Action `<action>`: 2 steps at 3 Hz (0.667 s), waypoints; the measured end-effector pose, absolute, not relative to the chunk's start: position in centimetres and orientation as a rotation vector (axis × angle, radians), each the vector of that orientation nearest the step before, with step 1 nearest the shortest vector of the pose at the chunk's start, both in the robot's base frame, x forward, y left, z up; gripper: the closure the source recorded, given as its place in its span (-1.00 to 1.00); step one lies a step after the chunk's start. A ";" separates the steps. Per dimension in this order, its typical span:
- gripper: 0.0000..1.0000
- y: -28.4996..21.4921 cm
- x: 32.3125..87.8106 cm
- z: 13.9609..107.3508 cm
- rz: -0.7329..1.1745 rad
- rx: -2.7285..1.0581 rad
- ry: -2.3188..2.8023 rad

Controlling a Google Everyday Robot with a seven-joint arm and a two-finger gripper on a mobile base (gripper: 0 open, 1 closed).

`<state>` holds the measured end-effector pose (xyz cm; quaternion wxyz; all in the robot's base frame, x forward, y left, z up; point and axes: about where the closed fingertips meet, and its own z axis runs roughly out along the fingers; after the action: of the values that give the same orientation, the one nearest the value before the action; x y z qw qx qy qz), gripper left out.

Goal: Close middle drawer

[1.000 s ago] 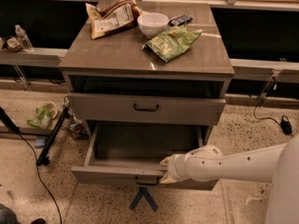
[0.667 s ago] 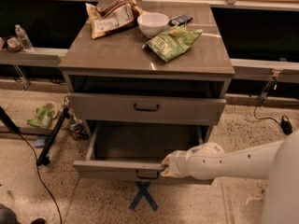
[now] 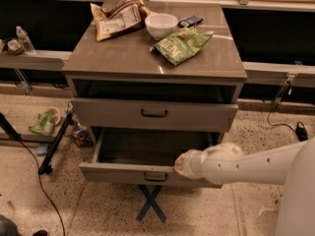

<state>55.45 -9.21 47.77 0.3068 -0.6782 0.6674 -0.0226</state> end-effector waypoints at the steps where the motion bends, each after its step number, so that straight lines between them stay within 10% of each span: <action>1: -0.31 -10.9 56.7 50.7 -0.137 -1.770 1.757; 2: -0.79 -10.8 56.7 50.7 -0.136 -1.771 1.757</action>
Offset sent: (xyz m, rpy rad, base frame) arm 0.0132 -0.0178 0.0305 -0.0236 -0.0545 -0.0273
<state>56.72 -10.81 50.67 0.3162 -0.6725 0.6672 -0.0515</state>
